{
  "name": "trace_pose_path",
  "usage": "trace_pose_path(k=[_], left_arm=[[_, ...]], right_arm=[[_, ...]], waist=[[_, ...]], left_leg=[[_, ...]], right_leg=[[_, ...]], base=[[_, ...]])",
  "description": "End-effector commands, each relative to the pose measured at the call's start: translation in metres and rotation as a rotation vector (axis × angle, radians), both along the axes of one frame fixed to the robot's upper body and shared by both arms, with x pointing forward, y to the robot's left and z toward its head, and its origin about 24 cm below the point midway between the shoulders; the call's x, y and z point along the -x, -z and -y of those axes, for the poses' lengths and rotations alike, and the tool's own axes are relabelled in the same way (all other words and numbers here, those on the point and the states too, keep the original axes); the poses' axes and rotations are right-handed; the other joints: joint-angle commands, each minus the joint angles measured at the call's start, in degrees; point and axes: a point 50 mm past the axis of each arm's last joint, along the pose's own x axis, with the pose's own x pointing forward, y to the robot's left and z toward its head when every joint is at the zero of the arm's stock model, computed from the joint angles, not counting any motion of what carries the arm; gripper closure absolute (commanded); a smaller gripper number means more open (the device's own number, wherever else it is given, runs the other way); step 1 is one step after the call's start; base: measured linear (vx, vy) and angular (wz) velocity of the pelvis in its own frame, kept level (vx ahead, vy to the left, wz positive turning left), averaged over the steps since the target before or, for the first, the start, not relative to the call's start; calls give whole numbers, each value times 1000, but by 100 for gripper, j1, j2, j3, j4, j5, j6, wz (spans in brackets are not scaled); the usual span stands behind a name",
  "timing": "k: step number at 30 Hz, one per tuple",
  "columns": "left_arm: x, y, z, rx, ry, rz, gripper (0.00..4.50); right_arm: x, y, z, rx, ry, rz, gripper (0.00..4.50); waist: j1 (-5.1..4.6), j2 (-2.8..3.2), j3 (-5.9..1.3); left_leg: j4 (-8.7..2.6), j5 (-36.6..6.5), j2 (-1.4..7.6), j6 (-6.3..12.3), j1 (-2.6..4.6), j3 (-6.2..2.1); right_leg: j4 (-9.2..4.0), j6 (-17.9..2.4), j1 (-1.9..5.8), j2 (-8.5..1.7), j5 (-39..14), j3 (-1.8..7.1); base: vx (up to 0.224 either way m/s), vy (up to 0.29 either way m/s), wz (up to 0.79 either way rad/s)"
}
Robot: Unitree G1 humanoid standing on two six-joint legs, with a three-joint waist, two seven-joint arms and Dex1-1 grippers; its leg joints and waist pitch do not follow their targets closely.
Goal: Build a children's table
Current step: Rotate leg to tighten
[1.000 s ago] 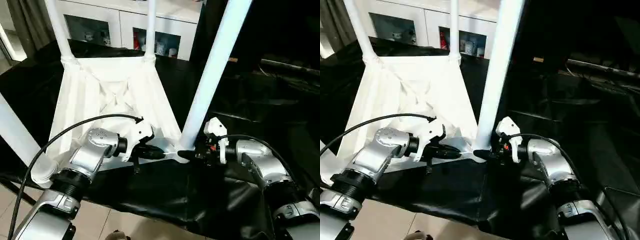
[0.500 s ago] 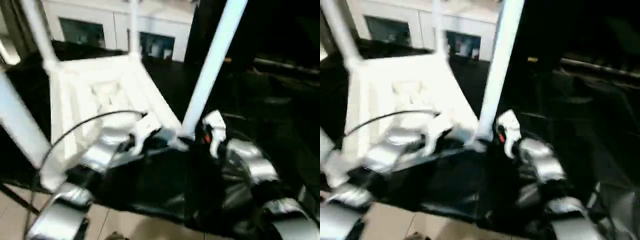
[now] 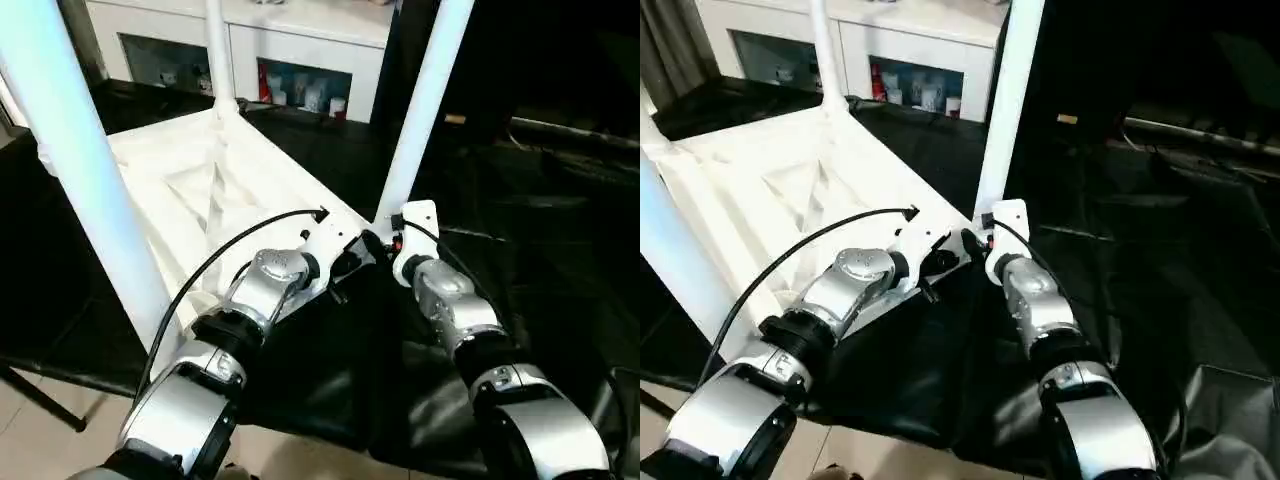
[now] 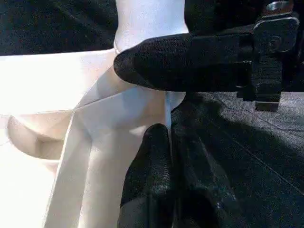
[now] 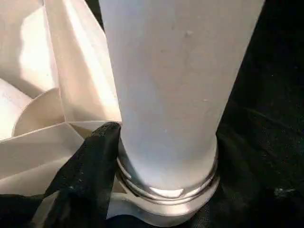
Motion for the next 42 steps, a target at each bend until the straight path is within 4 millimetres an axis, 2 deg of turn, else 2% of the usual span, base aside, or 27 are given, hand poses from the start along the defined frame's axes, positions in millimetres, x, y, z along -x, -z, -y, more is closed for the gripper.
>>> trace_pose_path(k=[1, 3, 5, 6, 10, 11, 14, 15, 18, 23, 24, 25, 27, 31, 34, 38, 42], left_arm=[[2, 6, -2, 5, 4, -8, 450], [2, 6, -4, 4, 15, -2, 450], [2, 7, -8, 1, 26, -9, 450], [2, 6, -11, 2, 40, -14, 450], [2, 3, -20, 1, 82, -7, 450], [2, 2, -30, -5, 106, -9, 450], [5, -1, -41, -2, 166, -16, 450], [8, -2, -44, 10, 217, -18, 450], [14, -5, -49, 35, 293, -43, 450], [37, -9, -56, 84, 508, -146, 450], [37, -9, -56, 84, 508, -146, 450], [40, -9, -56, 83, 524, -156, 450], [42, -8, -56, 86, 530, -160, 450], [43, -8, -56, 83, 528, -161, 450], [43, -9, -56, 82, 526, -161, 450], [44, -10, -56, 79, 525, -163, 450], [44, -11, -57, 78, 522, -162, 450]], right_arm=[[5, 13, 11, 24, 37, -52, 108], [2, 7, 13, -16, 26, -10, 103], [1, 1, 17, -13, -4, 33, 65], [0, -4, 21, -14, -42, 56, 61], [-1, -12, 29, -13, -149, 88, 30], [4, -17, 36, 5, -293, 99, 30], [15, -21, 46, 20, -493, 102, 30], [21, -22, 50, 24, -569, 92, 30], [31, -24, 55, 22, -691, 71, 30], [48, -25, 55, -3, -866, 51, 30], [48, -25, 55, -3, -866, 51, 30], [51, -25, 53, -13, -901, 44, 30], [54, -22, 50, -4, -927, 25, 30], [54, -19, 46, 9, -933, 14, 30], [55, -17, 45, 27, -949, 2, 56], [57, -15, 46, 51, -967, -11, 97], [57, -13, 47, 55, -966, -22, 121]], waist=[[0, -16, -368], [2, -18, -377], [6, -15, -378], [6, -13, -377], [29, -14, -376], [36, -2, -370], [60, -19, -382], [40, -20, -371], [48, -41, -362], [90, -13, -349], [111, 9, -354], [135, 9, -343], [190, 8, -331], [183, -17, -338], [170, -16, -342], [175, -17, -358], [174, -26, -356]], left_leg=[[-387, -1677, 260, 37, 78, -147], [-388, -1698, 265, 25, 80, -150], [-386, -1659, 266, 54, 72, -145], [-384, -1639, 269, 58, 75, -145], [-369, -1539, 263, 177, 59, -135], [-370, -1558, 266, 200, 54, -141], [-358, -1456, 288, 281, 41, -147], [-366, -1457, 279, 309, 32, -141], [-352, -1478, 288, 366, 35, -134], [-382, -1540, 346, 252, 72, -126], [-380, -1548, 356, 232, 94, -128], [-383, -1600, 349, 211, 116, -107], [-398, -1741, 353, 130, 127, -117], [-408, -1793, 327, 29, 90, -148], [-404, -1745, 323, 32, 95, -149], [-384, -1528, 314, 98, 86, -129], [-376, -1476, 307, 135, 73, -127]], right_leg=[[-475, -825, 245, -436, -1903, 315], [-475, -821, 244, -445, -1914, 317], [-458, -867, 251, -434, -1762, 318], [-452, -883, 249, -436, -1722, 320], [-446, -949, 271, -439, -1643, 321], [-449, -953, 283, -433, -1657, 313], [-405, -982, 313, -434, -1388, 319], [-412, -1007, 310, -424, -1376, 318], [-427, -1037, 307, -444, -1571, 316], [-417, -1130, 256, -431, -1740, 318], [-410, -1150, 241, -428, -1713, 318], [-421, -1171, 213, -406, -1705, 325], [-434, -1120, 200, -436, -1867, 336], [-451, -984, 232, -463, -2074, 339], [-448, -966, 231, -458, -2040, 339], [-408, -1048, 244, -436, -1667, 341], [-408, -1050, 256, -437, -1654, 338]], base=[[0, 0, 0], [0, 0, 0], [0, 0, 0], [0, 0, 0], [0, 0, 0], [0, 0, 0], [0, 0, 0], [0, 0, 0], [0, 0, 0], [0, 0, 0], [0, 0, 0], [0, 0, 0], [0, 0, 0], [0, 0, 0], [0, 0, 0], [0, 0, 0], [0, 0, 0]])
